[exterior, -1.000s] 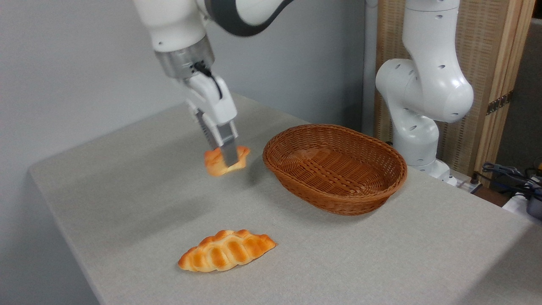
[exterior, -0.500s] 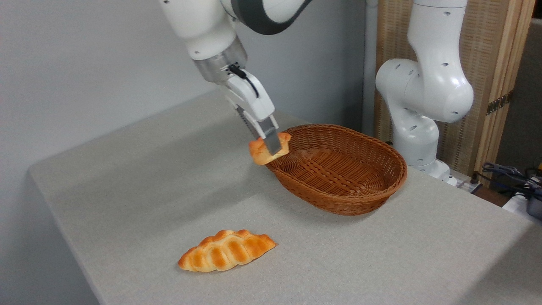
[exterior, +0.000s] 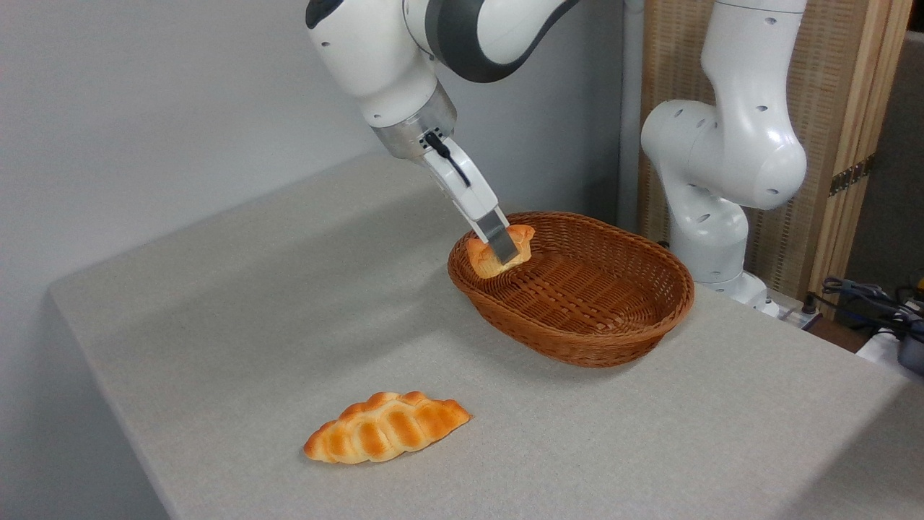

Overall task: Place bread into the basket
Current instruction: 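Lift the orange roll and carry it over the wicker basket, then lower the roll into the basket and open the gripper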

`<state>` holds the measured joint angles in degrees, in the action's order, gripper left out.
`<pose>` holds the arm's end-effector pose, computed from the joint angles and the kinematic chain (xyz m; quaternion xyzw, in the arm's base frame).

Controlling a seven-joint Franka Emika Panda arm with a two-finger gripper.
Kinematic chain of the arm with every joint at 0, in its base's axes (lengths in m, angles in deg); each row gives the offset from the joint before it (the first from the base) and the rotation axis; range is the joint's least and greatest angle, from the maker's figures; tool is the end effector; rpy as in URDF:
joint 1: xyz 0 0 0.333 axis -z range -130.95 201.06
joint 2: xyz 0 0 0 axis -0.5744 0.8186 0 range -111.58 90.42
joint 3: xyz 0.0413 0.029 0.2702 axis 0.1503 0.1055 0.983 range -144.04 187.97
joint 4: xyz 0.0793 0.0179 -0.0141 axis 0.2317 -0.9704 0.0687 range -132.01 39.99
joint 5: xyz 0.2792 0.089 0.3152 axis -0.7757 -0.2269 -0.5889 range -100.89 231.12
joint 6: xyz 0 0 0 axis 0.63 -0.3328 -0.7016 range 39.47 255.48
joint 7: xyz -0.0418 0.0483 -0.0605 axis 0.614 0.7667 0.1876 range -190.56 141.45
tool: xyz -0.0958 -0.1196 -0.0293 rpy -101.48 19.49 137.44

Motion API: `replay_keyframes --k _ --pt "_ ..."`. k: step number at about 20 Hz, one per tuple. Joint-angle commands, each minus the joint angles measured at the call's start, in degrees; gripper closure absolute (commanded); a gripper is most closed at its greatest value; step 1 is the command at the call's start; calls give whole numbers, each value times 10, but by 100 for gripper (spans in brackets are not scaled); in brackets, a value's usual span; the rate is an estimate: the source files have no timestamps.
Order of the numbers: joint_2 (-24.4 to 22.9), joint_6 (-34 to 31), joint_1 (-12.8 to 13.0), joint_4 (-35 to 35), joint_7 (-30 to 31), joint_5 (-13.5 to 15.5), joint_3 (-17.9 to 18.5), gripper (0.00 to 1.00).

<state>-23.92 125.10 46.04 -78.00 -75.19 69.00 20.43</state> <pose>0.4471 -0.1107 0.3845 0.8354 -0.5077 -0.1867 0.0969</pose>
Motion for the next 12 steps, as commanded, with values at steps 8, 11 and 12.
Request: replay_keyframes --k 8,11,12 --pt "2 7 10 2 -20 6 4 0" --pt "2 15 10 9 -20 5 4 0" --pt "2 32 10 20 -18 4 4 0"
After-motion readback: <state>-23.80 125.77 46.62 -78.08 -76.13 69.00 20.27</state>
